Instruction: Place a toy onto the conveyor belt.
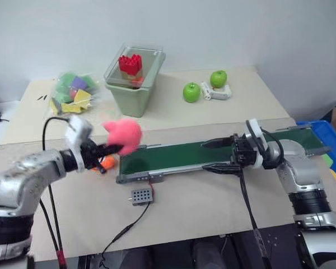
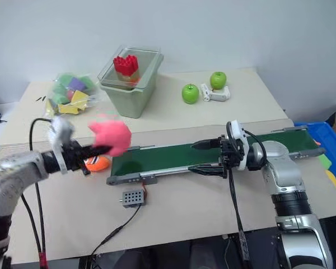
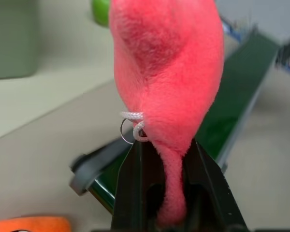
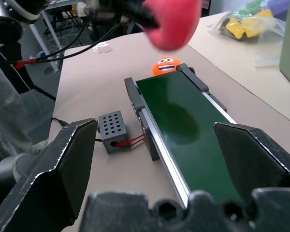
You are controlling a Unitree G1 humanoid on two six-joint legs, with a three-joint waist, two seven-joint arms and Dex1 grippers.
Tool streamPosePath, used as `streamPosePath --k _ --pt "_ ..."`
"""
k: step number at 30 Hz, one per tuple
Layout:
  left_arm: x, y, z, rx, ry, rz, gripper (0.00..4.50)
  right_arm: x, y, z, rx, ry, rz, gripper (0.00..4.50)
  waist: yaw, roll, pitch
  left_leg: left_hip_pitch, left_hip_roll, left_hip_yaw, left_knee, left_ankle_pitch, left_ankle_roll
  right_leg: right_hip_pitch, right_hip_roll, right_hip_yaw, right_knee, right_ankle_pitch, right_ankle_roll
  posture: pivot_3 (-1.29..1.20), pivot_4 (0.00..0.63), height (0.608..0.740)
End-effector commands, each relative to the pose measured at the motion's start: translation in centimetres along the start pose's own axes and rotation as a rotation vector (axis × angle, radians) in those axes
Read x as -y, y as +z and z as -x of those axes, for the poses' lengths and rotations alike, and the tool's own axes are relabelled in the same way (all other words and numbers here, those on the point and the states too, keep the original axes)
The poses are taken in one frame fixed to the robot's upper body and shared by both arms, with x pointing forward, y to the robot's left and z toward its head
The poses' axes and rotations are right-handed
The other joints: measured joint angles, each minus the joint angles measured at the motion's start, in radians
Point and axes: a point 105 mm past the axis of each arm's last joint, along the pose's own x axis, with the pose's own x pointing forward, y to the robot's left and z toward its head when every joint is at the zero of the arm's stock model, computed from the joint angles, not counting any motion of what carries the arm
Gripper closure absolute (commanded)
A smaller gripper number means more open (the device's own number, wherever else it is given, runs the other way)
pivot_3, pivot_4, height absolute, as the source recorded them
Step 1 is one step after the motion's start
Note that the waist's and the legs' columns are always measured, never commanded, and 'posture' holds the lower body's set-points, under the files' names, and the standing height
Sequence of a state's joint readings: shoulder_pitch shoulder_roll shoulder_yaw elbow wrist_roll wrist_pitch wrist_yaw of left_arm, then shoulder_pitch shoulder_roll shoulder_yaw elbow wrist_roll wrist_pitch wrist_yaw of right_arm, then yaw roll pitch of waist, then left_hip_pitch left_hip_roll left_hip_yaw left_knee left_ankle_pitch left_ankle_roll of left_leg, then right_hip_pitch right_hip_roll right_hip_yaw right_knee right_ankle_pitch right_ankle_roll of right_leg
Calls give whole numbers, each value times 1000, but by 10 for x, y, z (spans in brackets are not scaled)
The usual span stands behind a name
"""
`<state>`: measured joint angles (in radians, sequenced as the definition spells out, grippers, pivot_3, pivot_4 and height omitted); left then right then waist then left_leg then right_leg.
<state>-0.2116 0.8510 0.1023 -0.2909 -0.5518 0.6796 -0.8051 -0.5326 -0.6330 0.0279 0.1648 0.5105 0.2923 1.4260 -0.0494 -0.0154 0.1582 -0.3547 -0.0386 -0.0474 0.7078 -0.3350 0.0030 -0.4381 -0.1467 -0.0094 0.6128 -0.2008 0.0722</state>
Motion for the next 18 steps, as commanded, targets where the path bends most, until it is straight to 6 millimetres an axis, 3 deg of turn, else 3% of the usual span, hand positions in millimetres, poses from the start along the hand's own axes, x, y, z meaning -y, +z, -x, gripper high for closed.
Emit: streamPosePath --k 1,3,5,11,14,18 --pt "-8 5 -3 -6 81 -259 4478 0 10 -1 13 13 58 0 10 0 0 0 0 0 0 0 0 0 0 0 -2 0 0 0 150 740" --pt "-15 -3 -4 -57 116 -403 4478 0 10 -1 12 13 59 0 17 0 0 0 0 -1 2 0 0 0 0 0 -1 0 -1 0 150 740" --pt "-25 -8 -9 -109 204 -737 4478 0 9 -1 12 10 57 0 28 0 0 1 0 0 3 0 0 2 1 0 -1 1 -1 0 150 740" --pt "-11 18 -16 72 275 -1270 4478 -1 8 1 9 6 54 0 39 0 0 -2 0 0 3 0 1 1 1 -1 0 1 -1 0 150 740" --pt "-2 13 -16 125 278 -1420 4478 -1 9 1 9 2 56 0 38 0 0 -3 0 0 3 -1 2 0 1 -2 -1 1 0 0 150 740" --pt "9 0 -13 188 274 -1437 4478 0 8 1 9 -6 56 0 31 0 0 -3 0 0 3 -1 2 0 1 -2 0 2 0 0 150 740"
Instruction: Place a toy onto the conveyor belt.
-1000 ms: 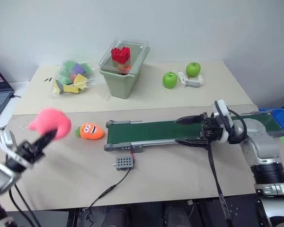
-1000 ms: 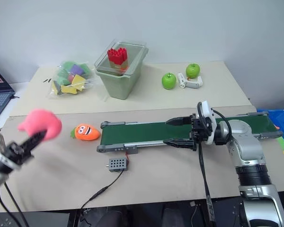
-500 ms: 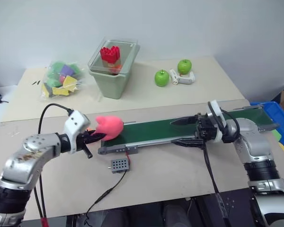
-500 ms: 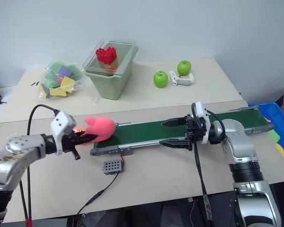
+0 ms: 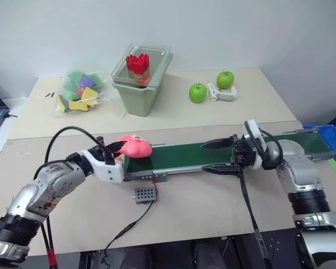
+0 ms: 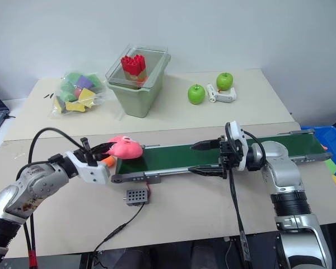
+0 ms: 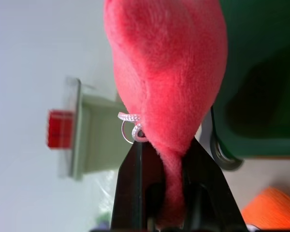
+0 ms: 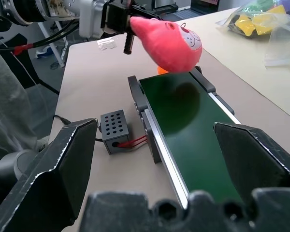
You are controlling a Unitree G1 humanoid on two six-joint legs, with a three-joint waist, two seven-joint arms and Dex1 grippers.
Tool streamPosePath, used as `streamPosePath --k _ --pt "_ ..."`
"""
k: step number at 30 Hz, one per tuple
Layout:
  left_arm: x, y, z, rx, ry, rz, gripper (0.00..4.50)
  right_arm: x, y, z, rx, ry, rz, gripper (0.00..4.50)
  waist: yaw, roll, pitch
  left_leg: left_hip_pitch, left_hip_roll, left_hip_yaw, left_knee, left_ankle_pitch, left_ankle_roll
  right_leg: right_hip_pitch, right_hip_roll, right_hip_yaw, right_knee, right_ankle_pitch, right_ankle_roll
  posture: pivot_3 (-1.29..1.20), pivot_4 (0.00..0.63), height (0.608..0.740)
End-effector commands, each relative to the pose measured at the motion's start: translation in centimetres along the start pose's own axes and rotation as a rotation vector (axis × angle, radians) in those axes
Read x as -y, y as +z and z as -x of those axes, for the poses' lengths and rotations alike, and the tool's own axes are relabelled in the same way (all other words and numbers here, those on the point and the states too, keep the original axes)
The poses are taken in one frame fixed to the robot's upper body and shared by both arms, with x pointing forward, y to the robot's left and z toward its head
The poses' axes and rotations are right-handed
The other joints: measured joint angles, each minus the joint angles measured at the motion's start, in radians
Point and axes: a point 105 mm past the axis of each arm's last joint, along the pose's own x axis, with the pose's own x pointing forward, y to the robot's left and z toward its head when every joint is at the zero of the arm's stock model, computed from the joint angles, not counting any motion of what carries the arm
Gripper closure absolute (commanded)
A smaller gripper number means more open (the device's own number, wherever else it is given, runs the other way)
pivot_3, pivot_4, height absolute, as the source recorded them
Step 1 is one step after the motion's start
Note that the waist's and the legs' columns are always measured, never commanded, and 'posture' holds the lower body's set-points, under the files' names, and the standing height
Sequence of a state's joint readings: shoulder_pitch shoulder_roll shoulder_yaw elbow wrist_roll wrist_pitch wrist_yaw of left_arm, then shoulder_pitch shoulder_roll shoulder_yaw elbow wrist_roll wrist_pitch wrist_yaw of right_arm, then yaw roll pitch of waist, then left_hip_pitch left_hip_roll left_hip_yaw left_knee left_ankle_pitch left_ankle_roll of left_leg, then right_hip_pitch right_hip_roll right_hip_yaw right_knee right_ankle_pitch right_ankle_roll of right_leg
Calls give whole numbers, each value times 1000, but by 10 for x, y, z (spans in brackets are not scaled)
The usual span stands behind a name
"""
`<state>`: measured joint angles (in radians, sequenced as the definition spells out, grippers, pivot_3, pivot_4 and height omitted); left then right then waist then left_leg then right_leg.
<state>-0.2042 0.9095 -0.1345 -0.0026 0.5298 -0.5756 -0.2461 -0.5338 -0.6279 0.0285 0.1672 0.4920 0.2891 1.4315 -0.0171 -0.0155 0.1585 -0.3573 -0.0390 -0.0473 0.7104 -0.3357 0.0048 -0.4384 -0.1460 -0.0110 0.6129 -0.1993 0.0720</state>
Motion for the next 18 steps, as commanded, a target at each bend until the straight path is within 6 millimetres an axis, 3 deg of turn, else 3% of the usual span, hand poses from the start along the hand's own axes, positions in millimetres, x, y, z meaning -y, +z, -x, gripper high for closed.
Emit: streamPosePath --k 1,9,18 --pt "9 4 10 38 35 -71 4478 0 10 2 23 -10 51 0 -2 0 0 0 0 0 0 0 0 0 0 0 1 0 0 0 150 740" --pt "22 -5 15 21 91 -170 4478 -1 9 0 34 -20 51 0 5 0 0 1 0 0 1 0 0 1 0 0 2 0 0 0 150 740" --pt "0 -18 -1 -9 212 -151 4478 -1 8 4 31 -33 50 0 2 0 0 1 0 0 1 0 0 0 0 -1 4 0 0 0 150 740"
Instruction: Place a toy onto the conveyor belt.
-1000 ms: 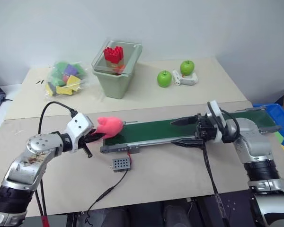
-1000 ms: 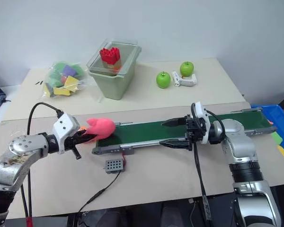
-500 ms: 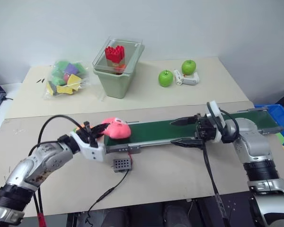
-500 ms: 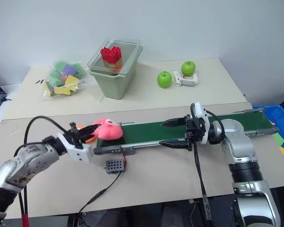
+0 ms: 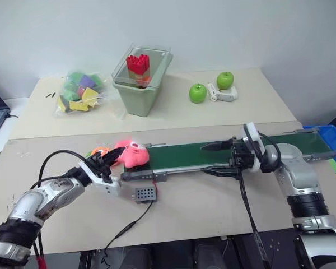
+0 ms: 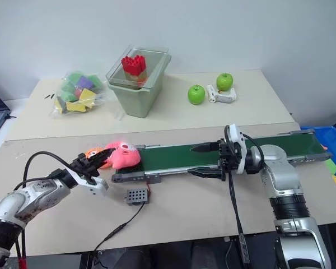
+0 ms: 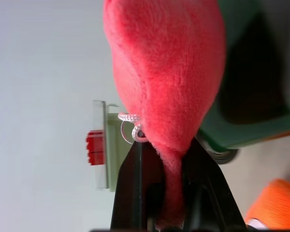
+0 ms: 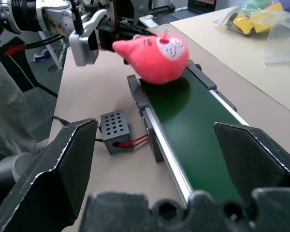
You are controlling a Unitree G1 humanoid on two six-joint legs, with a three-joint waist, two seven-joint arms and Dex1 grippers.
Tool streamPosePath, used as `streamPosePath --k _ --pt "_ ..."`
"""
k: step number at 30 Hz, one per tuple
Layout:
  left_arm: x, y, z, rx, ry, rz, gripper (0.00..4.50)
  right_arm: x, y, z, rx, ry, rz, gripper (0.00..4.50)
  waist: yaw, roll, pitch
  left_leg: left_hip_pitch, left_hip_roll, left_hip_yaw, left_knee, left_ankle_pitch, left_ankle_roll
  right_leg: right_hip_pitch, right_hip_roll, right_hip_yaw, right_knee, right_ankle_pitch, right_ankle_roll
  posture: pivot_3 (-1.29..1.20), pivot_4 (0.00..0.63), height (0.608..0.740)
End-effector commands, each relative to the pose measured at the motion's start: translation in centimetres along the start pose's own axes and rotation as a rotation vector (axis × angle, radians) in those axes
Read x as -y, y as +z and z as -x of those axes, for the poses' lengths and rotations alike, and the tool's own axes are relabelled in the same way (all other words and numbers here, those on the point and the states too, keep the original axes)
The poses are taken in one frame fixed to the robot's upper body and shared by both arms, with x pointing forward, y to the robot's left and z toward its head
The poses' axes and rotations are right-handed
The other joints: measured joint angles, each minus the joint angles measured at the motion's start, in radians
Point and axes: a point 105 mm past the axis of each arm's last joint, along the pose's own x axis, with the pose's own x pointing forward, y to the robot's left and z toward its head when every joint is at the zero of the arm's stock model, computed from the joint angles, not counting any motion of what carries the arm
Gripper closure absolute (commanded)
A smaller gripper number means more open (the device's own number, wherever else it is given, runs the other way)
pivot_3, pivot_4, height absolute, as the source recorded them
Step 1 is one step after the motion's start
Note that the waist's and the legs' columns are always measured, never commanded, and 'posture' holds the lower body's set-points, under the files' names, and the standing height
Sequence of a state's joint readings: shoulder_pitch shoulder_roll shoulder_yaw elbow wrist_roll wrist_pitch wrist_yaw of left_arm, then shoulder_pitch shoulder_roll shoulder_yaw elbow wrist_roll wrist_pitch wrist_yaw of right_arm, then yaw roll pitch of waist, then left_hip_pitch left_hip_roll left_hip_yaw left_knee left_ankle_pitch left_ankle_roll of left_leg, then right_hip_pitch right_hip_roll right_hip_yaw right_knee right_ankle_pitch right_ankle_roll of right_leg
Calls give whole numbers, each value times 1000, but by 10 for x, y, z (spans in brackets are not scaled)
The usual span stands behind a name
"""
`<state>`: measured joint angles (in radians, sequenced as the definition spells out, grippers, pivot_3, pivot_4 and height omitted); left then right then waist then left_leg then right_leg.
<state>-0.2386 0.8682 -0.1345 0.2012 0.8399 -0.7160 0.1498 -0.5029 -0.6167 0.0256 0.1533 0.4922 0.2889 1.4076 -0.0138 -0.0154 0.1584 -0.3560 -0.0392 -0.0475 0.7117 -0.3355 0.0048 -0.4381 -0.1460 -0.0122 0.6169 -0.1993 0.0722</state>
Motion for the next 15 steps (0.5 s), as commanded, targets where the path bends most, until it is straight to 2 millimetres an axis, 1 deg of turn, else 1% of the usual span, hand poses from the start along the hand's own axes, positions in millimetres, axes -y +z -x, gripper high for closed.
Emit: streamPosePath --k 1,4,8,12,15 --pt "-10 -1 -8 10 55 2 4478 1 15 5 24 -14 69 0 -2 0 0 0 0 0 0 0 0 0 0 0 0 0 0 0 150 740" --pt "-5 3 -13 29 37 -3 4478 1 15 5 22 -16 71 0 -4 0 0 0 0 1 0 0 0 0 0 0 0 0 0 0 150 740" --pt "5 1 -9 21 17 19 4478 1 16 7 19 -20 73 0 -5 0 0 0 0 1 0 0 0 0 0 0 0 0 0 0 150 740" --pt "20 2 -9 20 -21 30 4478 1 16 11 10 -26 71 0 -3 0 0 1 0 1 0 0 0 0 0 0 1 0 0 0 150 740" --pt "25 -1 -9 4 -37 52 3336 1 16 13 5 -32 73 0 -3 0 0 1 0 1 0 0 0 0 0 0 1 0 0 0 150 740"
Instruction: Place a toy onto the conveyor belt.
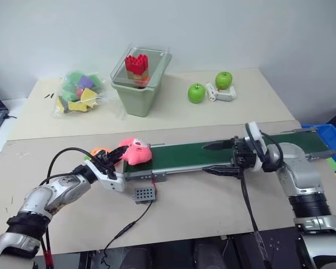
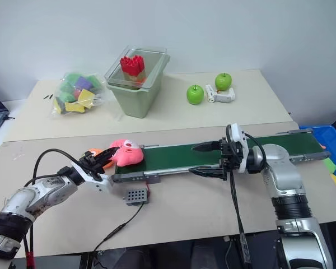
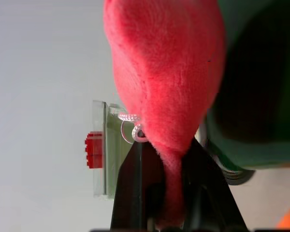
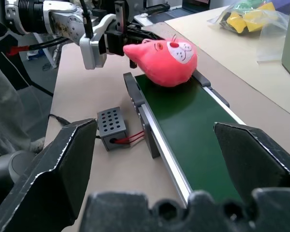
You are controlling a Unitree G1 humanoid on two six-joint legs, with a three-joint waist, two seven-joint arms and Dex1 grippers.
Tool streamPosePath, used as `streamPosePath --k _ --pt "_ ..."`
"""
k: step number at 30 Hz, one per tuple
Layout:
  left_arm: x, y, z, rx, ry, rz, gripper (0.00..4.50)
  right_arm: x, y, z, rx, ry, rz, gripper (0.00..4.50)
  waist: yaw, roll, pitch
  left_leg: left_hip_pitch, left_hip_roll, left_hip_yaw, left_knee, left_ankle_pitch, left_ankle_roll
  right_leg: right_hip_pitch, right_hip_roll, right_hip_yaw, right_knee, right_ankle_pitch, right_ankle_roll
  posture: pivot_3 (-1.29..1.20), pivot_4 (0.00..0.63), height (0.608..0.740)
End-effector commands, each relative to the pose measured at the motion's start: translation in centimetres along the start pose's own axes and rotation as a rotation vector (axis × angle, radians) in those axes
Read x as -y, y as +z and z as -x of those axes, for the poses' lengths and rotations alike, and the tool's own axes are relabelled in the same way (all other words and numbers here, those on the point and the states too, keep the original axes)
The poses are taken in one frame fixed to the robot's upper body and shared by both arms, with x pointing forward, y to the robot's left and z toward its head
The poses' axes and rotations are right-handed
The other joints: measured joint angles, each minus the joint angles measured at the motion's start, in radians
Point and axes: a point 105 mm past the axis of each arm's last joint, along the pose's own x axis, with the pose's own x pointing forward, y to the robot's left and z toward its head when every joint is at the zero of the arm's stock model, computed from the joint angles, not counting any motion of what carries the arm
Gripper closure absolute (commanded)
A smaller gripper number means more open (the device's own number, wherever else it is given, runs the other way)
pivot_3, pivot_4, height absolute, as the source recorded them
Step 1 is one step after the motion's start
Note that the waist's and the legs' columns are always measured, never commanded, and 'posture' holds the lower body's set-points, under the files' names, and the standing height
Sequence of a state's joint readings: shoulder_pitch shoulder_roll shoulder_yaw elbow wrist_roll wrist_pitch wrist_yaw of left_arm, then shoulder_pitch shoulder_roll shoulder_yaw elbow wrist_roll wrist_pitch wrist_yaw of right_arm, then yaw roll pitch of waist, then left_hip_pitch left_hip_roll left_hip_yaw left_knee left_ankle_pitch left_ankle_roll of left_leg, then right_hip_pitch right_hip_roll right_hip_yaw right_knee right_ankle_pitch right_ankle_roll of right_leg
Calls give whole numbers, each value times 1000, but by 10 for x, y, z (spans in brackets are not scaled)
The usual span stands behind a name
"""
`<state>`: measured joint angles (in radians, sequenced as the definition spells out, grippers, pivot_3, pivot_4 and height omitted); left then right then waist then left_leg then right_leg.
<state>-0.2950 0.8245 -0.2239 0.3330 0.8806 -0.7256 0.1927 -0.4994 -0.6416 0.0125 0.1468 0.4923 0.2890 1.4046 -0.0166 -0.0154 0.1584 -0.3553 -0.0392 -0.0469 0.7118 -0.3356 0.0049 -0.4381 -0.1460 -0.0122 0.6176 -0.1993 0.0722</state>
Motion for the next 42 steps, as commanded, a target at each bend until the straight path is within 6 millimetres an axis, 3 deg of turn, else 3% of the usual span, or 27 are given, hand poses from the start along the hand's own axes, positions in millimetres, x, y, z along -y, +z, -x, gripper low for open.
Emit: streamPosePath --k 1,9,17,22,26,39,42 --pt "-1 -2 0 4 6 1 3041 0 14 7 22 -13 61 0 0 0 0 0 0 0 0 0 0 0 0 0 0 0 0 0 150 740" --pt "-9 -5 3 5 39 9 105 -1 14 6 21 -19 60 0 -2 0 0 2 0 0 0 0 0 1 0 0 1 0 0 0 150 740" --pt "-24 -34 34 -119 92 50 39 0 14 6 20 -17 61 0 -5 0 0 2 0 1 0 0 0 -1 0 0 3 0 0 0 150 740" --pt "-16 -55 57 -225 63 129 39 0 13 7 18 -16 61 0 -2 0 0 2 0 1 0 0 0 -1 0 0 3 0 0 0 150 740" --pt "4 -82 94 -418 39 284 39 0 18 10 11 -16 73 0 -5 0 0 2 0 1 0 0 0 -2 0 -1 4 0 0 0 150 740" --pt "62 -60 118 -496 -72 400 39 10 33 29 -37 -52 125 0 1 0 0 2 0 4 0 -1 1 -3 -1 -1 5 0 0 0 150 740" --pt "63 -62 117 -529 -79 407 39 9 34 31 -47 -50 126 0 1 0 0 2 1 4 0 -1 1 -2 -1 -1 5 0 0 0 150 740"
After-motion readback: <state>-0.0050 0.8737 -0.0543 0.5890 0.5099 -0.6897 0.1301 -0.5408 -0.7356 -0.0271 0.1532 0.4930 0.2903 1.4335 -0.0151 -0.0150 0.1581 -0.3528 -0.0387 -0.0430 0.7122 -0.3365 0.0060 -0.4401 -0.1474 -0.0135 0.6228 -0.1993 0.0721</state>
